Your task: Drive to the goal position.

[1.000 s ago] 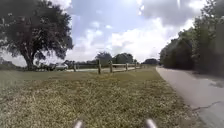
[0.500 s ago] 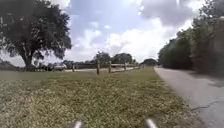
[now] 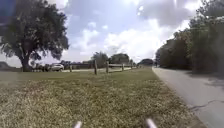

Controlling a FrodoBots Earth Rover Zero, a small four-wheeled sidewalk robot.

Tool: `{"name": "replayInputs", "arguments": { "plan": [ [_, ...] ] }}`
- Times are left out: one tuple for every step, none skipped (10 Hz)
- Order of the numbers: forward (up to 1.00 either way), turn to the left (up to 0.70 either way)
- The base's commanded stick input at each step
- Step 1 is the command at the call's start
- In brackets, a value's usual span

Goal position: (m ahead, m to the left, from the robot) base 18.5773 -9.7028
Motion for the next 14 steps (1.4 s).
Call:
{"name": "replayInputs", "arguments": {
  "plan": [
    [0.00, -0.70],
    [0.00, -0.70],
    [0.00, -0.70],
    [0.00, -0.70],
    [0.00, -0.70],
    [0.00, -0.70],
    [0.00, -0.70],
    [0.00, -0.70],
    [0.00, -0.70],
    [0.00, -0.70],
    [0.00, -0.70],
    [0.00, -0.70],
    [0.00, -0.70],
    [0.00, -0.70]
  ]
}}
